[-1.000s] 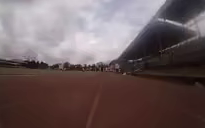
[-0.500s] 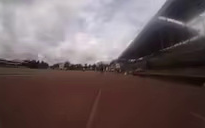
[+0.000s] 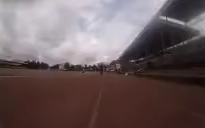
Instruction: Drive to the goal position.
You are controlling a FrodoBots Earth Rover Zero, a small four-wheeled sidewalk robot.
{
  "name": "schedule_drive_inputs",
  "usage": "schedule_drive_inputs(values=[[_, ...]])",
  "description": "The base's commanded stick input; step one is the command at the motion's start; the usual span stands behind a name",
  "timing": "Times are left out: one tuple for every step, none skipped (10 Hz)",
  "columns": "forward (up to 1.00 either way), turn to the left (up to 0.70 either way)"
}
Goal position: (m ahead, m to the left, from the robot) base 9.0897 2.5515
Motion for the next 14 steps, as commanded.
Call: schedule_drive_inputs(values=[[0.70, 0.00], [0.70, 0.00], [0.70, 0.00], [0.70, 0.00], [0.70, 0.00], [0.70, 0.00], [0.70, 0.00], [0.70, 0.00], [0.70, 0.00], [0.70, 0.00], [0.70, 0.00], [0.70, 0.00], [0.70, -0.12], [0.70, -0.34]])
